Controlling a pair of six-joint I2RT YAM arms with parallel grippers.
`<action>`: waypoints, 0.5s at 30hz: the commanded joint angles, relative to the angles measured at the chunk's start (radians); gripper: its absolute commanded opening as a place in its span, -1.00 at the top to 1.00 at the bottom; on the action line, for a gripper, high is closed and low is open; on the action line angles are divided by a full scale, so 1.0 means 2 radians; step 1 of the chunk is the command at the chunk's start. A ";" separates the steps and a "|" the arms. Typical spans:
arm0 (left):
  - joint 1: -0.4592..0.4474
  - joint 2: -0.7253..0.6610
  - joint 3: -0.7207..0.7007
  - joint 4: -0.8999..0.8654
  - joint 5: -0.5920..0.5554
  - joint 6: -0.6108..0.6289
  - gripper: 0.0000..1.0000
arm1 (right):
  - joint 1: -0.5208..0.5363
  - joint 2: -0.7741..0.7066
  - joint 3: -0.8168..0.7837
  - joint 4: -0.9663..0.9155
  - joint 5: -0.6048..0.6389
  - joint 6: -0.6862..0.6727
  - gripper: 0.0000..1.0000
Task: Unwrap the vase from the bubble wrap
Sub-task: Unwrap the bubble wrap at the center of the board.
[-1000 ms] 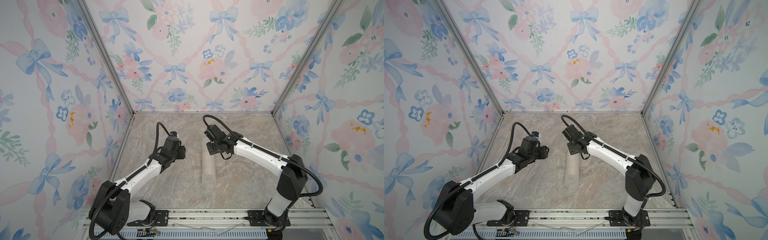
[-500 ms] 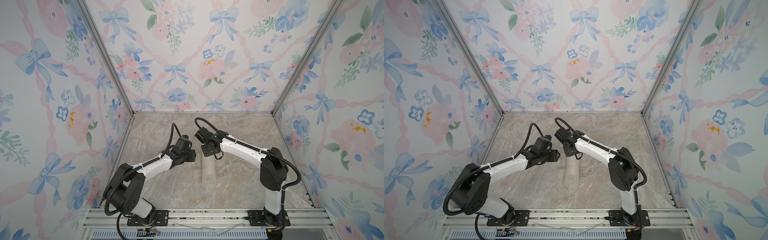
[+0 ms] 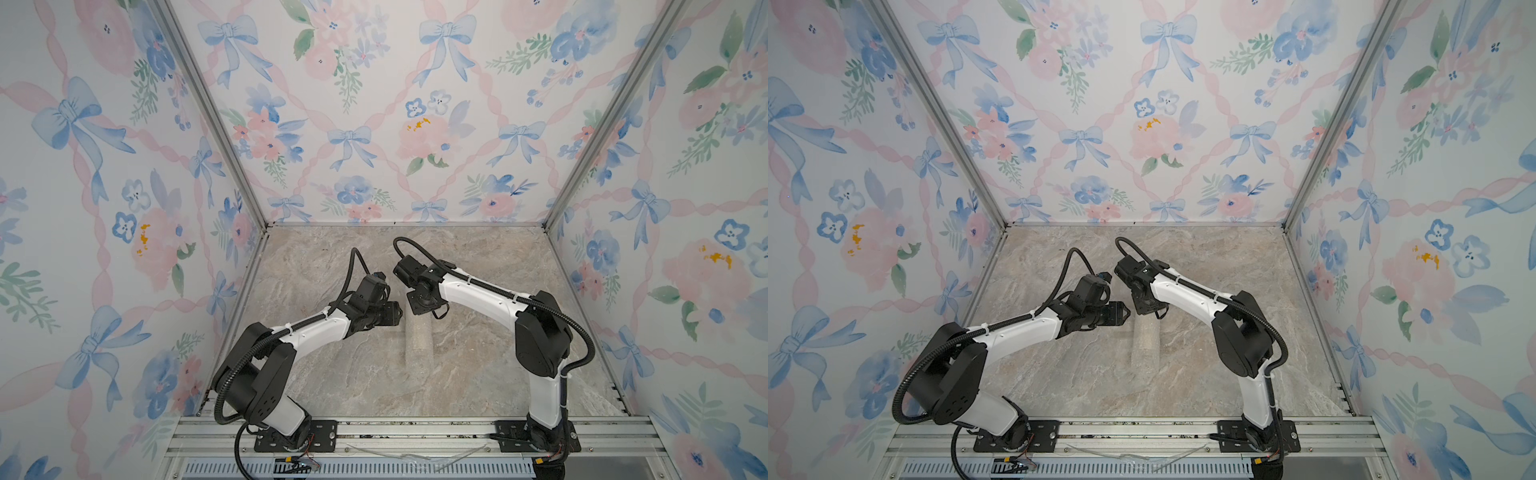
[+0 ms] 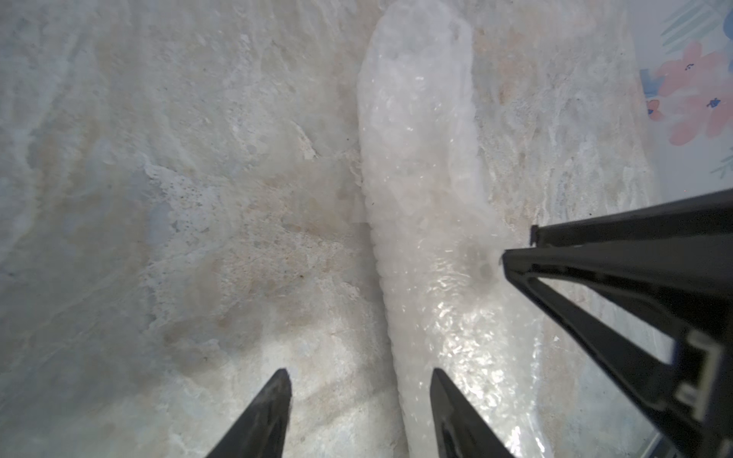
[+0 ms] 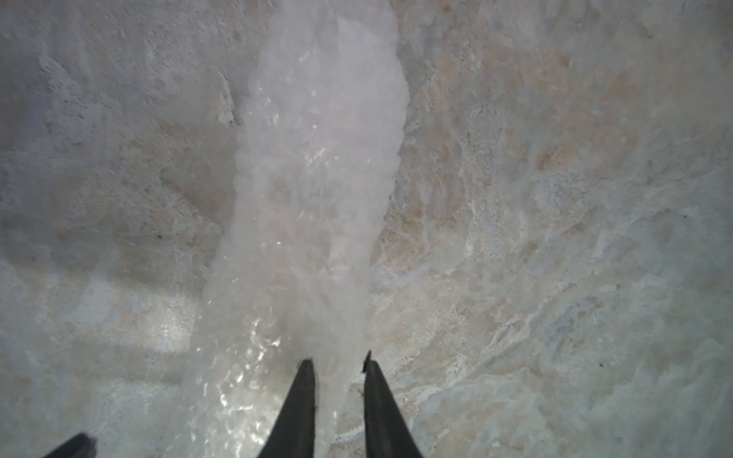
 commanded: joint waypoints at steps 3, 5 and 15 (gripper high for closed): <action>-0.013 0.027 0.037 0.010 0.029 0.002 -0.18 | -0.008 -0.014 -0.023 -0.009 -0.025 0.015 0.49; -0.017 0.041 0.051 0.006 0.034 0.006 -0.18 | -0.008 -0.021 -0.035 -0.007 -0.031 0.023 0.49; -0.026 0.088 0.077 -0.020 0.045 0.003 -0.14 | -0.007 -0.063 -0.093 0.017 -0.045 0.042 0.51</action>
